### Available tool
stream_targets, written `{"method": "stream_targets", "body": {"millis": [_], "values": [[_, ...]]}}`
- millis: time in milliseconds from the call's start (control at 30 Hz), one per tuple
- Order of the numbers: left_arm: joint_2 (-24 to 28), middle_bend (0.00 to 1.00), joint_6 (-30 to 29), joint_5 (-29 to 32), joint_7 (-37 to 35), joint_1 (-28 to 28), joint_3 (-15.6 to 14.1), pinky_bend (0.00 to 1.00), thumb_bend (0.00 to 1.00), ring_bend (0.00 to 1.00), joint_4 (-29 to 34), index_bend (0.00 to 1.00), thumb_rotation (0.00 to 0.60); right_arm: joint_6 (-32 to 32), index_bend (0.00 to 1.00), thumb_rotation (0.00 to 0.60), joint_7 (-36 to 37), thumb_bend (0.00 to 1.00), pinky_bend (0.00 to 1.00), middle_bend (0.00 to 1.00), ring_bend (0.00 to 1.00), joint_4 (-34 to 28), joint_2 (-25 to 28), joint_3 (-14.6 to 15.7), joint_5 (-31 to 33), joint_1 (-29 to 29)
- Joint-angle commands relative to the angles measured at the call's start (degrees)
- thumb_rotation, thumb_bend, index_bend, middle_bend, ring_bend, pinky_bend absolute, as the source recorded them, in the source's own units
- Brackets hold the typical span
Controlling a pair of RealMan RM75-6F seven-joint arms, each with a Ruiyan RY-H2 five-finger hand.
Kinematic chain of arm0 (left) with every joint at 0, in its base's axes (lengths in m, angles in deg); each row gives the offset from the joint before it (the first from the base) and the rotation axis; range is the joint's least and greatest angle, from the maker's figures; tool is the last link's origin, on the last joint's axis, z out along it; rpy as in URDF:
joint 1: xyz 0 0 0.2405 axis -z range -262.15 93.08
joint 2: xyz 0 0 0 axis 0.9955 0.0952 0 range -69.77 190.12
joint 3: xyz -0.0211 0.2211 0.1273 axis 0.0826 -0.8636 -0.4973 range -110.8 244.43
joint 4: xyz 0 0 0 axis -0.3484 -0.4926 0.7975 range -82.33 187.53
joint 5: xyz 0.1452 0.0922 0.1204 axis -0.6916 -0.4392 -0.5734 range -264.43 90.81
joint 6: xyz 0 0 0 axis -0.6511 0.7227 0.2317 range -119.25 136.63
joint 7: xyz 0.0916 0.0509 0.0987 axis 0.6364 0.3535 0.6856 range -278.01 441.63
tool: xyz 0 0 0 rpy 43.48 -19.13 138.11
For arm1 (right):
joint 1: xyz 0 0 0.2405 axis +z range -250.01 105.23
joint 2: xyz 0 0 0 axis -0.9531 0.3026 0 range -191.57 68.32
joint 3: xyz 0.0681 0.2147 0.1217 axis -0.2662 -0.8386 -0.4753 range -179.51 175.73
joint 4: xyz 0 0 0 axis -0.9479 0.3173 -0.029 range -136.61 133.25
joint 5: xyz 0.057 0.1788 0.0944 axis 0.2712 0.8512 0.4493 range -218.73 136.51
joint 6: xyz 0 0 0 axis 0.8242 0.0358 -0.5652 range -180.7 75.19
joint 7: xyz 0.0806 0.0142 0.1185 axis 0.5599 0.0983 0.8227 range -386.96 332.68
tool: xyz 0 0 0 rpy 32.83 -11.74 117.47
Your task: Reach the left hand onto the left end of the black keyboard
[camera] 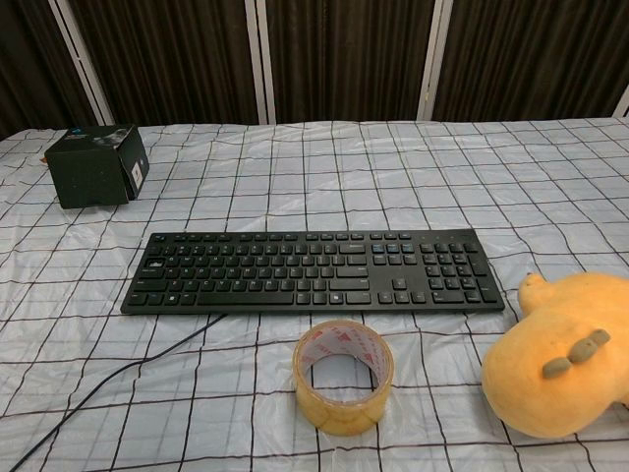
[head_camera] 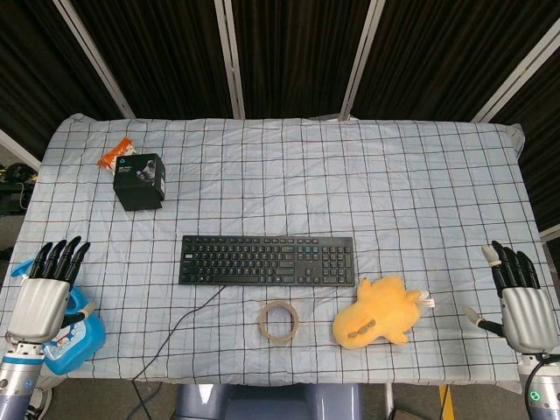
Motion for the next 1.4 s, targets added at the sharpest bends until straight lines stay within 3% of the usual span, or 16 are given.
{"method": "stream_targets", "body": {"millis": [33, 267, 367, 467, 500, 600, 800, 1100, 1233, 1400], "values": [[0.01, 0.00, 0.23, -0.28, 0.15, 0.15, -0.16, 0.00, 0.00, 0.00, 0.15, 0.00, 0.600, 0.10, 0.00, 0.600, 0.01, 0.11, 0.04, 0.00, 0.00, -0.18, 0.10, 0.02, 0.03, 0.01], [1.78, 0.00, 4.19, -3.02, 2.52, 2.66, -1.30, 0.00, 0.00, 0.00, 3.45, 0.00, 0.600, 0.62, 0.00, 0.600, -0.24, 0.11, 0.04, 0.00, 0.00, -0.41, 0.11, 0.14, 0.09, 0.17], [3.36, 0.04, 6.69, -3.95, 4.64, 4.26, -1.49, 0.09, 0.01, 0.06, 6.59, 0.00, 0.600, 0.62, 0.00, 0.600, -0.49, 0.11, 0.04, 0.00, 0.00, -0.34, 0.15, 0.07, 0.13, 0.21], [5.11, 0.38, 10.43, -3.52, 6.81, 6.63, -0.89, 0.29, 0.19, 0.37, 11.18, 0.00, 0.600, 0.31, 0.00, 0.600, -1.39, 0.11, 0.04, 0.00, 0.00, -0.09, -0.02, -0.09, 0.09, 0.22], [5.75, 0.50, 12.36, -2.86, 7.15, 7.55, -0.86, 0.34, 0.30, 0.46, 12.90, 0.00, 0.600, 0.30, 0.00, 0.600, -1.42, 0.11, 0.04, 0.00, 0.00, -0.14, -0.05, -0.12, 0.14, 0.21], [7.91, 0.70, 18.51, 0.70, 7.96, 10.27, -0.60, 0.42, 0.53, 0.62, 17.93, 0.00, 0.600, 0.41, 0.00, 0.600, -1.38, 0.11, 0.04, 0.00, 0.00, -0.25, -0.08, -0.17, 0.39, 0.20], [10.22, 0.85, 28.46, 10.86, 13.86, 15.64, 0.75, 0.50, 0.70, 0.76, 24.53, 0.00, 0.600, 0.55, 0.00, 0.600, -1.16, 0.11, 0.04, 0.00, 0.00, -0.60, 0.14, -0.27, 0.72, 0.18], [12.21, 0.89, 40.40, 35.55, 19.87, 26.52, 2.39, 0.54, 0.86, 0.80, 29.99, 0.00, 0.600, -0.69, 0.00, 0.600, -1.68, 0.11, 0.04, 0.00, 0.00, 0.97, -0.40, -0.40, -0.80, 0.35], [11.80, 0.89, 40.58, 45.74, 23.72, 32.46, 2.38, 0.54, 0.88, 0.80, 30.50, 0.00, 0.600, -0.59, 0.00, 0.600, -1.34, 0.11, 0.04, 0.00, 0.00, 1.02, -0.35, -0.47, -0.60, 0.37], [9.00, 0.89, 35.43, 60.09, 31.45, 41.05, 0.04, 0.54, 0.89, 0.80, 31.34, 0.00, 0.600, -0.49, 0.00, 0.600, -1.00, 0.11, 0.04, 0.00, 0.00, 0.91, -0.28, -0.44, -0.58, 0.40]]}}
